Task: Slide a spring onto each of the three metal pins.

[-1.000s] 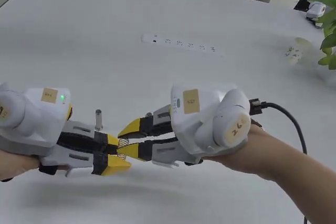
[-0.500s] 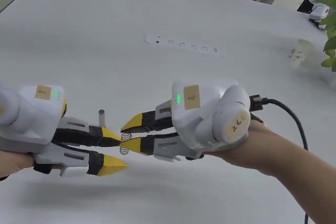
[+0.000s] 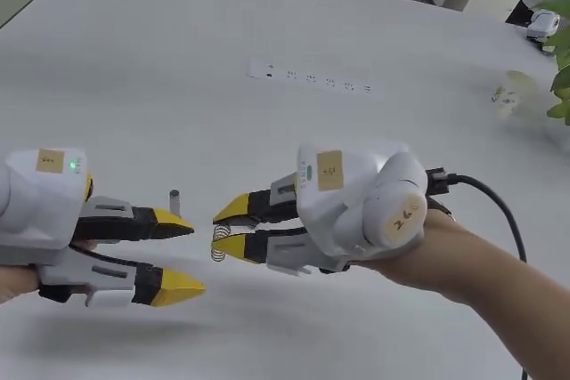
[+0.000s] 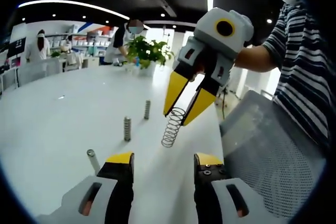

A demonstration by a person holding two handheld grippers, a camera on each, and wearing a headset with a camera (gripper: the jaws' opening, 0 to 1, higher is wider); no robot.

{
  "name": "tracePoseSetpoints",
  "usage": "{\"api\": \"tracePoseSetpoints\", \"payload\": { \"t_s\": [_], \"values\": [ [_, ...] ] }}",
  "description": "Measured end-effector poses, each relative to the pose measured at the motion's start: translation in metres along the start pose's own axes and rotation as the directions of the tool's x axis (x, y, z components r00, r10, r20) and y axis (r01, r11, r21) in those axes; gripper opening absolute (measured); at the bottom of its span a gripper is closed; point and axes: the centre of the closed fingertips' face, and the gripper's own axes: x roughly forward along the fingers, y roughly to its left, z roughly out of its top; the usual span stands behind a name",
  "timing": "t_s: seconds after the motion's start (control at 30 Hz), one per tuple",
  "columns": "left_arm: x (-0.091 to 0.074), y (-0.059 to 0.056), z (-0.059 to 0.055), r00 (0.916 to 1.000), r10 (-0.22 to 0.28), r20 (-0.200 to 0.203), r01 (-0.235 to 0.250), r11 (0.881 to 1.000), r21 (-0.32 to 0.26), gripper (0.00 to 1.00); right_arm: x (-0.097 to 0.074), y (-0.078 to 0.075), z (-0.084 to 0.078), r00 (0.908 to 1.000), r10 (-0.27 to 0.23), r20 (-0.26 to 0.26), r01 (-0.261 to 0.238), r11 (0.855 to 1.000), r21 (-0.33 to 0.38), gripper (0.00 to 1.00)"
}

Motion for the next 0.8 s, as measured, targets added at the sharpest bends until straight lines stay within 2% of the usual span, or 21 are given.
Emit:
{"api": "tracePoseSetpoints", "payload": {
  "t_s": [0.2, 0.33, 0.47, 0.8],
  "values": [
    [-0.008, 0.004, -0.002, 0.9995, 0.03, 0.014, -0.03, 0.999, -0.023, 0.46, 0.001, -0.002, -0.001, 1.0, -0.003, -0.005, 0.003, 1.0, -0.006, 0.08],
    [-0.016, 0.011, -0.004, 0.9979, 0.063, 0.018, -0.062, 0.997, -0.036, 0.51, 0.003, -0.003, -0.002, 0.9999, -0.003, -0.014, 0.003, 1.0, -0.018, 0.08],
    [-0.023, 0.018, -0.005, 0.9955, 0.092, 0.023, -0.09, 0.994, -0.055, 0.58, 0.004, -0.006, -0.003, 0.9998, -0.012, -0.015, 0.012, 1.0, -0.021, 0.08],
    [-0.032, 0.025, -0.01, 0.9902, 0.138, 0.023, -0.136, 0.987, -0.082, 0.77, 0.007, -0.01, -0.003, 0.9996, -0.025, -0.015, 0.025, 0.999, -0.024, 0.08]
  ]
}}
